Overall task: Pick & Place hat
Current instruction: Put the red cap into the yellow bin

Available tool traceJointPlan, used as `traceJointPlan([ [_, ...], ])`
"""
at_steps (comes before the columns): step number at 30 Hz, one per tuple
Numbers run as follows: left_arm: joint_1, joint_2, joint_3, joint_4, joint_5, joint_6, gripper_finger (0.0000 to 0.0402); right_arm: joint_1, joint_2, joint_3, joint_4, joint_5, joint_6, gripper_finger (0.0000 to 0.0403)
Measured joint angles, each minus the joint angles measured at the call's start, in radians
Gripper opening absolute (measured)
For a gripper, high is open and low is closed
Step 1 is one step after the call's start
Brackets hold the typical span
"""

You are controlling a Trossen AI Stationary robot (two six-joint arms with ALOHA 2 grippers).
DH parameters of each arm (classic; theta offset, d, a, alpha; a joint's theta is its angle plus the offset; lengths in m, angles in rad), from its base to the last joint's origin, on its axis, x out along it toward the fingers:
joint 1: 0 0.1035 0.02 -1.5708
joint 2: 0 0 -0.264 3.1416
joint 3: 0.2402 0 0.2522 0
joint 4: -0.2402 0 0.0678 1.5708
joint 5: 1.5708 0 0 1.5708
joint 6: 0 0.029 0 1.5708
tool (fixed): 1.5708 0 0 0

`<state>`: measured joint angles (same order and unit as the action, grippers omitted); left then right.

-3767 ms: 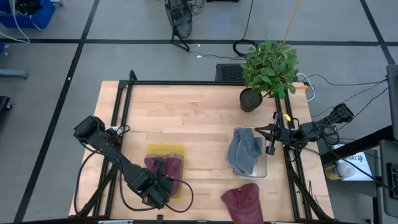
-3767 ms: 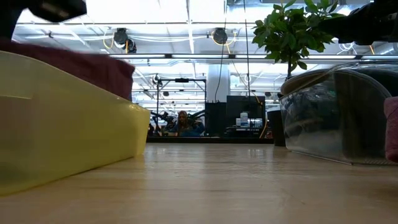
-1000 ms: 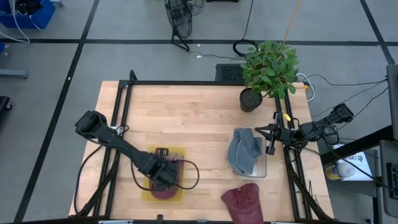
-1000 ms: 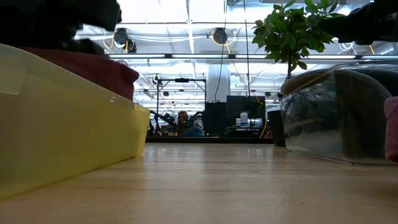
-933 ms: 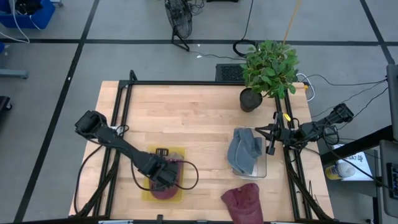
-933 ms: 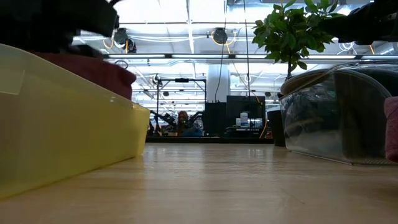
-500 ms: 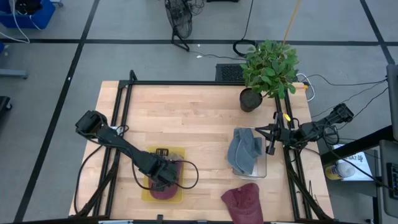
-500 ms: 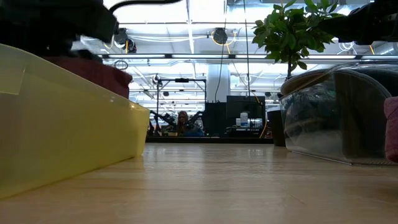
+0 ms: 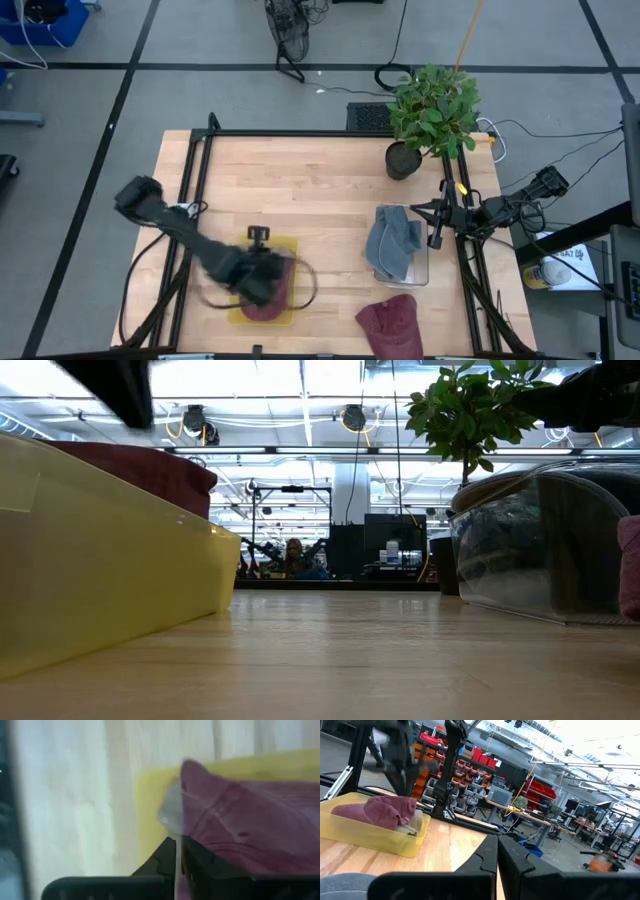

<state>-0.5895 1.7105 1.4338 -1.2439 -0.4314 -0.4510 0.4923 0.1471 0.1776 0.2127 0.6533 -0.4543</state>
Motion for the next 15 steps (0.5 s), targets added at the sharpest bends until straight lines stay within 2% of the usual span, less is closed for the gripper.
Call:
traceJointPlan([
  [4, -0.1, -0.165, -0.081, 0.121, -0.18, 0.042, 0.0006, 0.0, 0.0, 0.0, 0.0, 0.0, -0.003, 0.0],
  [8, -0.173, -0.395, -0.268, 0.359, -0.342, 0.123, 0.0013, 0.0, 0.0, 0.0, 0.0, 0.0, -0.003, 0.0],
  [12, -0.154, -0.638, -0.533, 0.675, -0.349, 0.34, 0.0007, 0.0, 0.0, 0.0, 0.0, 0.0, -0.004, 0.0],
  [15, -0.094, -0.795, -0.747, 1.025, -0.241, 0.622, 0.0006, 0.0, 0.0, 0.0, 0.002, 0.0, -0.012, 0.0],
])
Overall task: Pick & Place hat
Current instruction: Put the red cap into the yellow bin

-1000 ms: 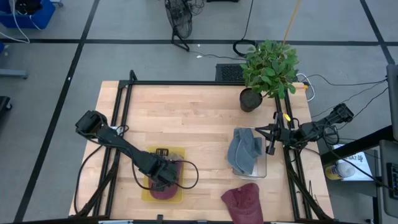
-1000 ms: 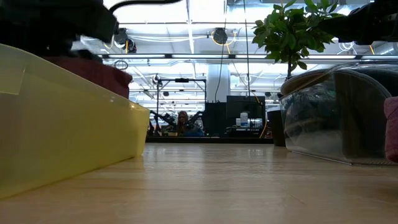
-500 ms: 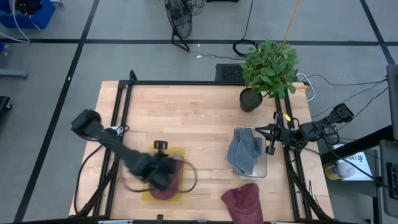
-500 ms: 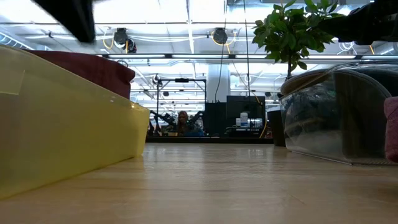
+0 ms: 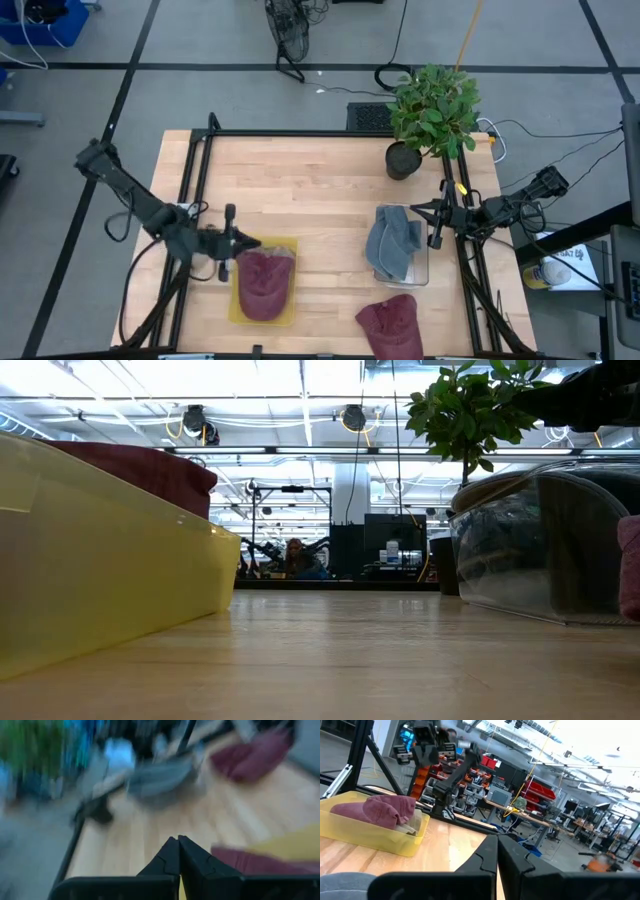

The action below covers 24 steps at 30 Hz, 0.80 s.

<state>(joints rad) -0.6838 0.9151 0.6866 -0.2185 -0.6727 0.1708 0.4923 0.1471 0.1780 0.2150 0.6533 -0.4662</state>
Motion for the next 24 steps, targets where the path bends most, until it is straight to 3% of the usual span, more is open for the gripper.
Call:
traceJointPlan([
  [3, 0.07, -0.133, -0.199, 0.326, 0.149, 0.241, 0.0008, 0.0, 0.0, 0.0, 0.026, 0.0, -0.036, 0.0],
  [6, 0.155, -0.238, -0.348, 0.485, 0.238, 0.346, 0.0004, 0.0, 0.0, 0.0, 0.027, 0.0, -0.045, 0.0],
  [9, 0.239, -0.333, -0.437, 0.495, 0.301, 0.368, 0.0006, 0.0, 0.0, 0.0, 0.005, 0.001, -0.015, 0.0],
  [15, 0.342, -0.497, -0.497, 0.42, 0.487, 0.336, 0.0004, 0.0, 0.004, 0.0, 0.008, -0.008, -0.01, 0.0],
  [19, 0.359, -0.573, -0.533, 0.433, 0.607, 0.331, 0.0004, 0.0, 0.016, 0.0, 0.056, -0.121, -0.027, 0.0],
  [21, 0.36, -0.597, -0.554, 0.434, 0.62, 0.32, 0.0004, 0.0, 0.042, 0.006, 0.135, -0.112, -0.024, 0.0],
  [24, 0.36, -0.617, -0.573, 0.43, 0.584, 0.342, 0.0002, 0.0, 0.142, 0.057, 0.171, -0.012, -0.067, 0.0],
])
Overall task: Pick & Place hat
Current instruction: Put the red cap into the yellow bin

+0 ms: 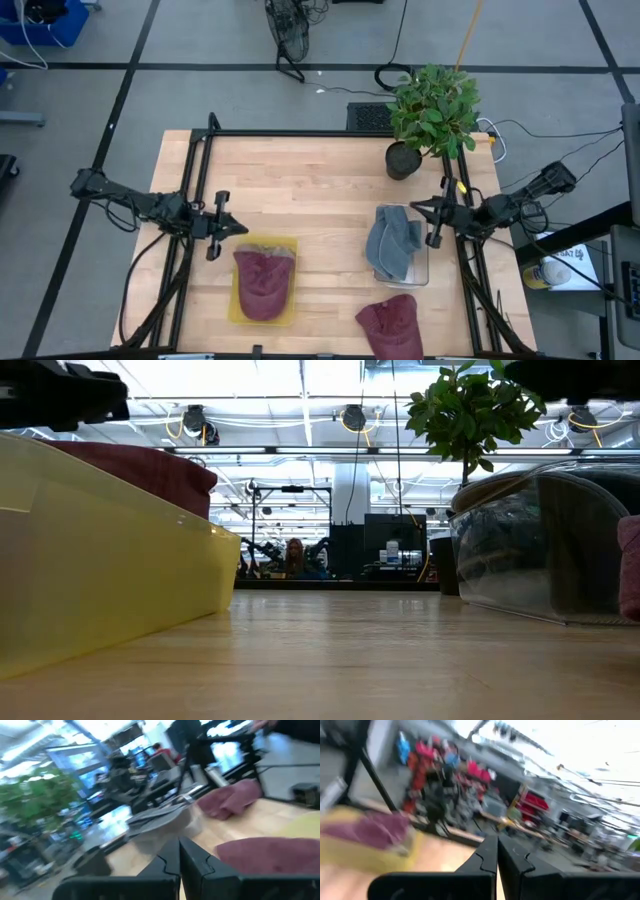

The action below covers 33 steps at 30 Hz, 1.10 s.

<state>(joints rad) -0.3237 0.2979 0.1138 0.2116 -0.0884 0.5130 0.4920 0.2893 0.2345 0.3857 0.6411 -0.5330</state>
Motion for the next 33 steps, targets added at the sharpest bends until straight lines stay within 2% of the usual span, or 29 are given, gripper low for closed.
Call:
traceJointPlan([
  [2, 0.0, -0.003, -0.001, 0.001, -0.059, 0.008, 0.0007, 0.001, 0.107, 0.065, -0.008, 0.015, -0.028, 0.0],
  [5, 0.0, -0.002, -0.002, -0.011, -0.1, -0.023, 0.0021, 0.037, 0.285, 0.233, -0.053, 0.021, -0.029, 0.0],
  [9, 0.0, -0.002, -0.002, -0.022, -0.095, -0.07, 0.003, 0.131, 0.541, 0.528, -0.298, 0.104, 0.063, 0.0],
  [16, 0.0, -0.002, -0.002, -0.029, -0.096, -0.094, 0.0018, 0.314, 1.021, 1.124, -0.886, 0.27, 0.4, 0.0],
  [18, 0.0, -0.002, -0.002, -0.029, -0.096, -0.106, 0.0011, 0.358, 1.135, 1.303, -1.077, 0.272, 0.575, 0.0],
  [21, 0.0, -0.002, -0.002, -0.029, -0.096, -0.109, 0.0004, 0.403, 1.268, 1.489, -1.301, 0.229, 0.828, 0.0],
  [25, 0.0, -0.002, -0.002, -0.029, -0.096, -0.105, 0.0015, 0.427, 1.38, 1.581, -1.372, 0.075, 1.049, 0.0],
  [29, 0.0, -0.002, -0.002, -0.028, -0.096, -0.106, 0.0034, 0.439, 1.454, 1.587, -1.345, -0.032, 1.158, 0.0],
  [33, 0.0, -0.002, -0.002, -0.026, -0.096, -0.101, 0.004, 0.441, 1.526, 1.586, -1.41, -0.129, 1.301, 0.0017],
])
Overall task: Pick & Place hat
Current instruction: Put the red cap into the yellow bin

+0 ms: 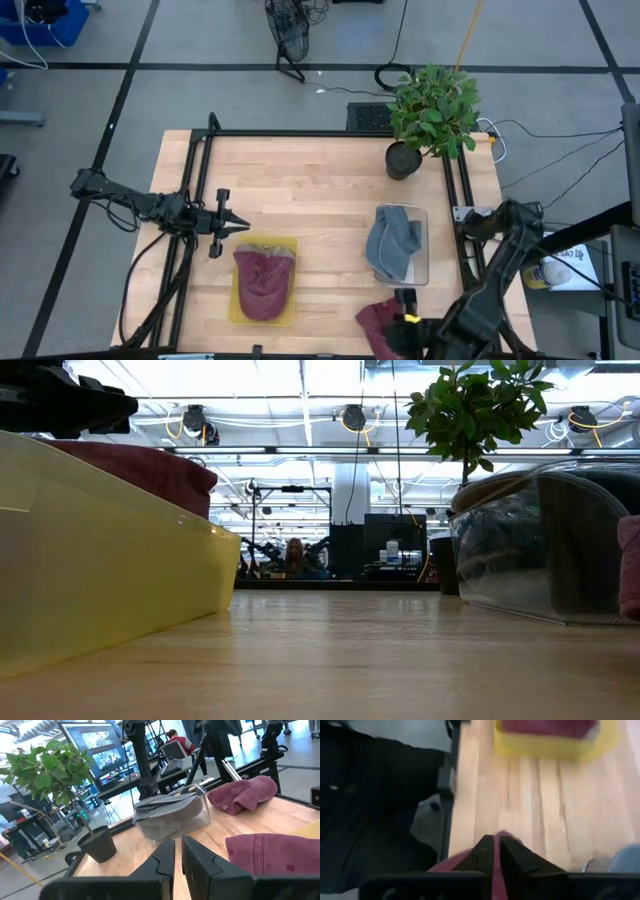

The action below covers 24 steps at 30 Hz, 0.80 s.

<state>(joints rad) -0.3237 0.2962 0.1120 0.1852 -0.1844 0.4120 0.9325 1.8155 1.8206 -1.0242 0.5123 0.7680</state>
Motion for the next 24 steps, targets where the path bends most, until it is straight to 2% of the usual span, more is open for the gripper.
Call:
traceJointPlan([
  [5, 0.0, 0.0, 0.0, 0.0, 0.0, 0.002, 0.0034, -0.003, 0.075, -0.002, -0.027, -0.035, 0.074, 0.0074],
  [10, 0.0, 0.0, 0.0, 0.0, 0.0, 0.001, 0.002, -0.003, 0.13, -0.061, -0.009, -0.099, 0.091, 0.014],
  [13, 0.0, 0.0, 0.0, -0.001, 0.0, 0.001, 0.0009, -0.005, 0.143, -0.111, 0.012, -0.194, 0.123, 0.017],
  [18, 0.0, 0.0, 0.0, -0.003, 0.0, -0.015, 0.0008, -0.023, 0.139, -0.159, 0.052, -0.329, 0.218, 0.0194],
  [24, 0.0, 0.0, 0.0, -0.009, 0.0, -0.022, 0.0035, -0.023, 0.139, -0.217, 0.136, -0.361, 0.169, 0.0197],
])
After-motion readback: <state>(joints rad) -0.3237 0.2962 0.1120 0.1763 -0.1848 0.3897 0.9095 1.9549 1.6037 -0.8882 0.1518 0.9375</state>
